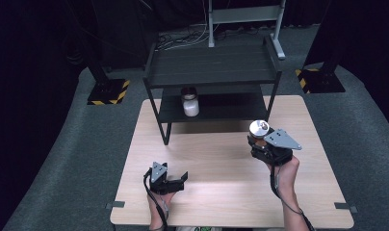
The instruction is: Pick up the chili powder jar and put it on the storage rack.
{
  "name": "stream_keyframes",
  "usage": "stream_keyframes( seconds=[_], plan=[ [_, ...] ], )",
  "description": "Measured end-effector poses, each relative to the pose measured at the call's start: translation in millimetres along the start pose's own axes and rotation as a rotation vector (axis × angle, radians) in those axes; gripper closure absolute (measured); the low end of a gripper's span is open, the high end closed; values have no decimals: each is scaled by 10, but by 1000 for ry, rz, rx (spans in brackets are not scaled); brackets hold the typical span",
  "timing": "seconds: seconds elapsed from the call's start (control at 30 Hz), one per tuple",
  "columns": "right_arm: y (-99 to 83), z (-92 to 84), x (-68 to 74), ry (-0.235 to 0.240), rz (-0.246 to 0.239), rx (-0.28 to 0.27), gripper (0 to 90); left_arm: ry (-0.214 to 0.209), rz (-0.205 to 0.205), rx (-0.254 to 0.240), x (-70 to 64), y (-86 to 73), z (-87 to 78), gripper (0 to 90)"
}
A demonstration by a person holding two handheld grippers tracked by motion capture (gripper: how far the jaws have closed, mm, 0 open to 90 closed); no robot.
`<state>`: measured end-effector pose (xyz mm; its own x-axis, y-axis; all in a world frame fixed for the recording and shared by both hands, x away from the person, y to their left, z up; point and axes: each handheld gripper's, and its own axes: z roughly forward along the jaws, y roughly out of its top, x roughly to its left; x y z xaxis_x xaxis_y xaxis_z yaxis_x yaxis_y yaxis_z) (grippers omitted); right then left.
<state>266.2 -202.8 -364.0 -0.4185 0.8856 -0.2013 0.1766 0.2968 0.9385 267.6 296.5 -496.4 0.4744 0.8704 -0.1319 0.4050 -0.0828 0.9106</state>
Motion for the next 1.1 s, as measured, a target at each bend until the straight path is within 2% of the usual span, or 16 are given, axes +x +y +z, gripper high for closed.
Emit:
stream_keyframes(
  seconds=[1.1],
  plan=[
    [103,148,-27,7,-3,-19,306,0,2,-1,-1,-2,-1,6]
  ],
)
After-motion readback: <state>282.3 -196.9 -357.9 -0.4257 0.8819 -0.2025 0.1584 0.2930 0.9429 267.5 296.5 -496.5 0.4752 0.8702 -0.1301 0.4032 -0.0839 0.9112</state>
